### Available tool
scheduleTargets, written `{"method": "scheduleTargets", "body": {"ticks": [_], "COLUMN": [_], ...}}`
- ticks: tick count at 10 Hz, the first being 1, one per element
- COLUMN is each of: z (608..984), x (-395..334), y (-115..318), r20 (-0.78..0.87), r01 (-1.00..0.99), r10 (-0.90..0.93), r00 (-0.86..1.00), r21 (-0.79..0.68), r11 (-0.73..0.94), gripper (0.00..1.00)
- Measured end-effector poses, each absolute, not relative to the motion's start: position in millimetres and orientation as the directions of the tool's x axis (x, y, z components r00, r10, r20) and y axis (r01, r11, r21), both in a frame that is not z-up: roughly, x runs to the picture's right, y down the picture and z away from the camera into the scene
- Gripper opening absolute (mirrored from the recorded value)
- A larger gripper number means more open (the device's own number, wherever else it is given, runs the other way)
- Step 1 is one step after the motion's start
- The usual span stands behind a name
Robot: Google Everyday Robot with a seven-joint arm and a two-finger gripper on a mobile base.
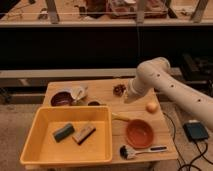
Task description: Stack bowls on top of each other
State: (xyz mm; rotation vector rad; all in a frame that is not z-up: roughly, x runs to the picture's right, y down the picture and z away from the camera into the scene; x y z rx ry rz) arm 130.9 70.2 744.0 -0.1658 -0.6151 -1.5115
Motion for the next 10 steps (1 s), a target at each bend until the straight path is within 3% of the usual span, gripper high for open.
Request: {"method": "scheduleTargets", "body": {"ticks": [2, 4, 10], "z": [747, 740, 741], "x": [167, 193, 191], "y": [92, 98, 97], "r20": [0.470, 0.451, 0.453], "r01": [0.962, 0.964, 0.963], "r10": [-0.883, -0.889, -0.888], "r00": [0.018, 0.081, 0.080], "r21": [0.232, 0.191, 0.193], "r11": [0.144, 0.185, 0.186], "gripper": [0.00, 0.05, 0.05]}}
